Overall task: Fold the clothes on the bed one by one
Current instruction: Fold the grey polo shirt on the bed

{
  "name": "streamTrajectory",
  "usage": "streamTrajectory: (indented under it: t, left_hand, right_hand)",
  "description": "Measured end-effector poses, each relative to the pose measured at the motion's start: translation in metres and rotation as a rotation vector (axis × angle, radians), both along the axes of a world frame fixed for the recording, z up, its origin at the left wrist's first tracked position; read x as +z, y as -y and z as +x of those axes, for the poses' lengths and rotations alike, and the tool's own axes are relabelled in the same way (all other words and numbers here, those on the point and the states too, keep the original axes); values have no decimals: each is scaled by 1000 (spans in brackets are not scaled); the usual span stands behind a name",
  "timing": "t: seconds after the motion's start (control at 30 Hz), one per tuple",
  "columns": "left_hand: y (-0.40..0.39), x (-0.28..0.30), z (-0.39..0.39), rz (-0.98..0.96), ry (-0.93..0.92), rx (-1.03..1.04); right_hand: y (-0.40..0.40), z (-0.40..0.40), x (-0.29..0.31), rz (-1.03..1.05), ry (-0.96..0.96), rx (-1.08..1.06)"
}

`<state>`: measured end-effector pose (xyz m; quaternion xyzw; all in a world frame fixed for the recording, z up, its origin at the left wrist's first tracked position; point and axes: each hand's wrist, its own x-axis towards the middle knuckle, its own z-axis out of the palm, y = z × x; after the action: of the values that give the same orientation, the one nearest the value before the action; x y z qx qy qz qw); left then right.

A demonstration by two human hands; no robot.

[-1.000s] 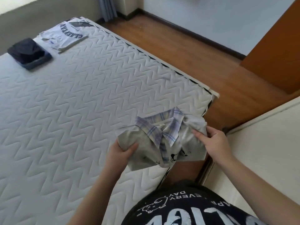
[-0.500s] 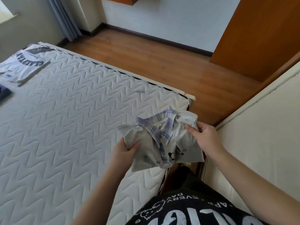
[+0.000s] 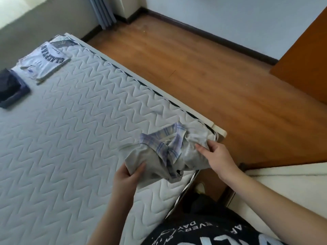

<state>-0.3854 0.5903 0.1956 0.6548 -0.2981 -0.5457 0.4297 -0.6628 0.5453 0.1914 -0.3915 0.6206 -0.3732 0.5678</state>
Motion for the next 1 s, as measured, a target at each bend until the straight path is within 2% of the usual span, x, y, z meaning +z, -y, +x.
streamTrajectory:
  t: [0.13,0.27,0.43,0.5,0.77,1.0]
  left_hand:
    - [27,6,-28,-47,33,78]
    - [43,7,-51,-34,-18,173]
    - [69,2,-71,-28,-58,152]
    - [89,-4,-77,-27,-62,99]
    - [159,-4,-121,-106,-39,-139]
    - [224,5,-176,-147,70,-291]
  right_hand:
    - [54,-23,5,27,37,66]
    - [90,-41,10,33,29,115]
    - [111,-63,11,65,36,212]
    - [112,-70,9,53,-6,228]
    - [121,-114,15,20,-61,-49]
    - [173,-169,8,-42,-118,-111]
